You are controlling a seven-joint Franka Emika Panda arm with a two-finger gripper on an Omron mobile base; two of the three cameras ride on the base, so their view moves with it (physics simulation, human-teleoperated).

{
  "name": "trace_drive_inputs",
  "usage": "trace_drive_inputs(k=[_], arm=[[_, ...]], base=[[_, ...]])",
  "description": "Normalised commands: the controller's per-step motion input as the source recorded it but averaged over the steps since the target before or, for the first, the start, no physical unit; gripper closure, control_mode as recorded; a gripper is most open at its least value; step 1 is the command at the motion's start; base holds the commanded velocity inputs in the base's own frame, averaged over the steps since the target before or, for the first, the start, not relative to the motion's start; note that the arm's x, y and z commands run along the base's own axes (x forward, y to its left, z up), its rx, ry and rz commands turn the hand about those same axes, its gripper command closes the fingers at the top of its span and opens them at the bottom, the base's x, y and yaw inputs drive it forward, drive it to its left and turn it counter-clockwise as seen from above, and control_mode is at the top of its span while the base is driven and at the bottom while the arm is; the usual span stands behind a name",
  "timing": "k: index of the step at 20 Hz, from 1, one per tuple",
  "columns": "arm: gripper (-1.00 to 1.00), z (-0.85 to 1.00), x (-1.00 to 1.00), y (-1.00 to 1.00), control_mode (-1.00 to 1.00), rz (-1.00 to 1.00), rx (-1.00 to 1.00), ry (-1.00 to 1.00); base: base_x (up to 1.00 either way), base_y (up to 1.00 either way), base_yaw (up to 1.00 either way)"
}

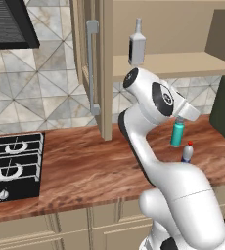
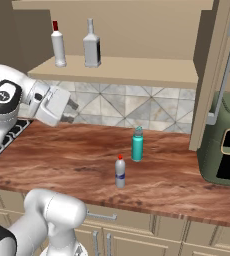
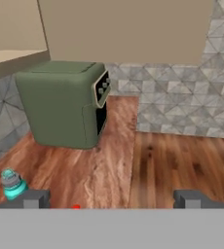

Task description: Sort all alcoholic drinks to one cabinet, and non-alcoholic drinks to the other.

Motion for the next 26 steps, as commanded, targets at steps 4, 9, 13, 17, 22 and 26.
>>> trace_drive_inputs(k=[4, 9, 13, 17, 22, 26], arm=[[-1.0, -0.26, 0.22, -0.19, -1.0, -0.09, 0.02, 0.0], [-1.0, -0.16, 0.25, -0.15, -1.0, 0.0, 0.0, 0.0], [-1.0, -0.23, 0.19, -0.1, -1.0, 0.0, 0.0, 0.0], [-1.0, -0.28, 0.2, -0.11, -1.0, 0.0, 0.0, 0.0], [-1.0, -0.25, 0.27, -0.05, -1.0, 0.0, 0.0, 0.0], [-1.0, -0.23, 0.31, 0.0, -1.0, -0.02, 0.0, 0.0]], base=[[0.0, 0.0, 0.0], [0.0, 0.0, 0.0], [0.0, 0.0, 0.0], [0.0, 0.0, 0.0], [0.0, 0.0, 0.0], [0.0, 0.0, 0.0]])
